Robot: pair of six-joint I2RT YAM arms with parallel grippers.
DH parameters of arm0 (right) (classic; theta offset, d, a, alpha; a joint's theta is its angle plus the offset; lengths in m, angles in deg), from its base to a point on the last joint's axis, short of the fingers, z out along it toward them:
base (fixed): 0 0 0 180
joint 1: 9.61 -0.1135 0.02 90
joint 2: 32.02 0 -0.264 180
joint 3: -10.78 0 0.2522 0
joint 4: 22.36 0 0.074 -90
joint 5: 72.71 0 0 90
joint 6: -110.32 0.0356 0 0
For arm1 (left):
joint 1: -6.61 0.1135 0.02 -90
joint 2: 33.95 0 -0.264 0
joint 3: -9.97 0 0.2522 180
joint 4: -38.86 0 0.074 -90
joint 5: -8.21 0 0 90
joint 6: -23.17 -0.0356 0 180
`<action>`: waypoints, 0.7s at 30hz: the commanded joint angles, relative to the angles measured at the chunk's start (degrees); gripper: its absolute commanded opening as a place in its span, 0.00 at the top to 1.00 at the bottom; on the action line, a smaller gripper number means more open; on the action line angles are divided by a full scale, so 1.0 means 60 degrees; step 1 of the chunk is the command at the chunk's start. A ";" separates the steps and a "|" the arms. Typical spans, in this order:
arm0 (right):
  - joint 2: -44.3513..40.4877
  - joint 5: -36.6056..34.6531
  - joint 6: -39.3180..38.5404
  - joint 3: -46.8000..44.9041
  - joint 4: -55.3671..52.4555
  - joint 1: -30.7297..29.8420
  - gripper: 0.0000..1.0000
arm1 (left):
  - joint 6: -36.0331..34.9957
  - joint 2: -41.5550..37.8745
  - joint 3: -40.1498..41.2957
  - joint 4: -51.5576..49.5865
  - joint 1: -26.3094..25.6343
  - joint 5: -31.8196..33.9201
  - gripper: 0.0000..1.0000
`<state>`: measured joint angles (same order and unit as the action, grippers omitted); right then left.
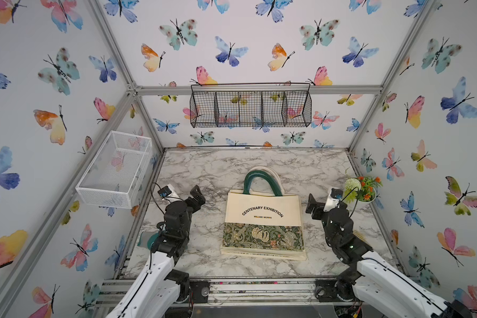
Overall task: Put away the canvas bag
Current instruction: Adjust the canvas bag at the center of the board, then reset both arms
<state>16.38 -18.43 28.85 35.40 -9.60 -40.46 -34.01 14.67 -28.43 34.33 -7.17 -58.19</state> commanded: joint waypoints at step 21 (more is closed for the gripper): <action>0.7177 0.2729 -0.1798 -0.1113 1.0561 0.3125 0.02 | -0.6283 0.3809 0.3372 0.9809 0.0714 -0.2140 0.02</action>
<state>56.18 -8.75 17.86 30.11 45.77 -23.15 -71.56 33.47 -8.45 83.18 -3.70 -70.04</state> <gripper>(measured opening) 0.984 0.985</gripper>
